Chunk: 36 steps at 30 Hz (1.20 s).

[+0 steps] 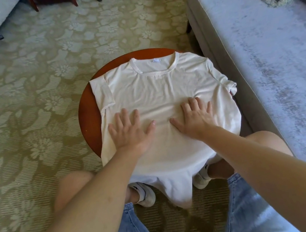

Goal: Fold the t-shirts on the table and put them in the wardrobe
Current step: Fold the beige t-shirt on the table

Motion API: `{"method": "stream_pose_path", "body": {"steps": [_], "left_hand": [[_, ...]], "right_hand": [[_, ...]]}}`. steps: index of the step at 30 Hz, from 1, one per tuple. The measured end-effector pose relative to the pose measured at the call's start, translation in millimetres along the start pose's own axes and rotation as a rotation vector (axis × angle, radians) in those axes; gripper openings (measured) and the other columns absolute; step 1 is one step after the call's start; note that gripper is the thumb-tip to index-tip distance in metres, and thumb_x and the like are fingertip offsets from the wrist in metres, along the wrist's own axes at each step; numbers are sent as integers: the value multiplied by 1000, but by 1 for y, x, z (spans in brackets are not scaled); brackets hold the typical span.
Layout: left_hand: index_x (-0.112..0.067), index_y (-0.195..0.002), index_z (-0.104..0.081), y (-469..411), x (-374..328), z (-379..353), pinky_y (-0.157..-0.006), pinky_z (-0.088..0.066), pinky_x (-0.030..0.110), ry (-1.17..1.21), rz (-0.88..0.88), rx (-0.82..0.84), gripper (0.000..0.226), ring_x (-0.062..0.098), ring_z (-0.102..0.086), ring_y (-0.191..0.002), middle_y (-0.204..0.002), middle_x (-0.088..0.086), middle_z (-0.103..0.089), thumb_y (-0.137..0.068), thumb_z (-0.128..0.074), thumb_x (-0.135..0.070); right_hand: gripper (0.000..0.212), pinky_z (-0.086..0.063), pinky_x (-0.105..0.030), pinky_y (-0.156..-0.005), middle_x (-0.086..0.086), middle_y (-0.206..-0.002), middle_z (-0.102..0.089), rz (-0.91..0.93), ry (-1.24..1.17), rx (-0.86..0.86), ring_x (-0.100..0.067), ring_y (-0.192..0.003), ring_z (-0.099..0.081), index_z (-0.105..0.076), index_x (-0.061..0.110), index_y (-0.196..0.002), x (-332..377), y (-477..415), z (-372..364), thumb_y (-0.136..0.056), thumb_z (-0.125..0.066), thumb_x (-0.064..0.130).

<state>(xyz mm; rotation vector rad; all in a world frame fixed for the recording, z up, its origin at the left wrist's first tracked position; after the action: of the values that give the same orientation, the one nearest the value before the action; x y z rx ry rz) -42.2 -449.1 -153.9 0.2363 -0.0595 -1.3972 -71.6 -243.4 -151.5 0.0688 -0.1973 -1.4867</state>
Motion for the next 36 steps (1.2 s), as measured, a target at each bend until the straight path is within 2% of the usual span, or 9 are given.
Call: {"method": "stream_pose_path", "body": {"steps": [3,6,12,15,20,24,28,31,36], "left_hand": [[-29,-144,-34,-12,-1,19,-112,-16,47,-12,-22,-54,65,31,-19,-141,-155,6,-25,-94,-19,-67],[-25,-127,-52,-31,15,43,-106,-23,42,16,7,-200,46,26,-29,-130,-139,4,-37,-98,-30,-53],[-32,-150,-28,-74,58,33,-119,-1,52,93,50,-184,50,28,5,-148,-161,5,4,-101,-34,-41],[-24,-153,-22,-83,76,33,-120,-11,47,189,133,-230,56,28,-9,-147,-161,9,-7,-101,-37,-40],[-7,-152,-23,-71,104,43,-112,-30,37,648,294,-490,59,30,-35,-135,-150,14,-32,-98,-47,-16],[-11,-154,-19,-64,127,47,-104,-29,18,936,460,-576,69,23,-42,-133,-146,9,-41,-96,-55,-8],[-22,-156,-6,-66,145,50,-101,-36,21,1161,596,-557,81,19,-45,-134,-155,7,-35,-94,-56,-7],[-27,-156,-14,-74,158,52,-94,-37,17,1274,609,-541,75,16,-40,-138,-159,2,-26,-94,-41,6],[-19,-146,-44,-83,147,59,-111,-33,23,1255,442,-441,69,14,-37,-140,-152,0,-39,-85,-32,12]], "right_hand": [[71,-2,-55,-118,-13,-161,-7,-19,-100,-23,-32,-148,-1,-36,15,-143,18,-17,10,-92,-37,65],[69,3,-56,-119,-9,-163,8,29,-136,-4,-30,-150,11,-17,19,-154,51,-37,12,-97,-33,55],[67,8,-51,-120,-4,-163,15,142,-110,68,-25,-149,16,-2,27,-156,102,-81,6,-100,-19,58],[69,10,-49,-119,-2,-163,14,125,-61,56,-22,-149,17,-2,29,-156,98,-84,-6,-97,-11,63],[71,7,-48,-120,-1,-164,10,120,-54,-3,-21,-150,14,-5,29,-156,97,-82,-7,-96,-9,66],[72,6,-48,-121,-1,-164,9,113,-35,-11,-21,-150,12,-6,29,-156,96,-82,-7,-95,-8,67],[72,5,-48,-120,-2,-164,8,117,-32,-19,-21,-150,11,-7,29,-156,97,-81,-5,-95,-8,67],[72,5,-48,-121,-1,-164,8,114,-30,-15,-21,-150,11,-6,29,-156,97,-81,-5,-94,-7,67],[72,6,-48,-121,-1,-164,10,110,-31,-6,-21,-150,12,-4,30,-156,97,-80,-5,-94,-7,67]]}}
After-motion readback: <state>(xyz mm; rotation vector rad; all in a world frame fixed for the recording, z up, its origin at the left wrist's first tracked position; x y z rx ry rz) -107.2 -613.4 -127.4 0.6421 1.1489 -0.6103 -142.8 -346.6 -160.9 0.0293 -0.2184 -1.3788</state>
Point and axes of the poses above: each hand's wrist, its own y-axis away from the middle knuckle, its own z-axis out of the back of the hand, x = y × z, the point moved 9 cm from there along -y, towards the middle knuckle
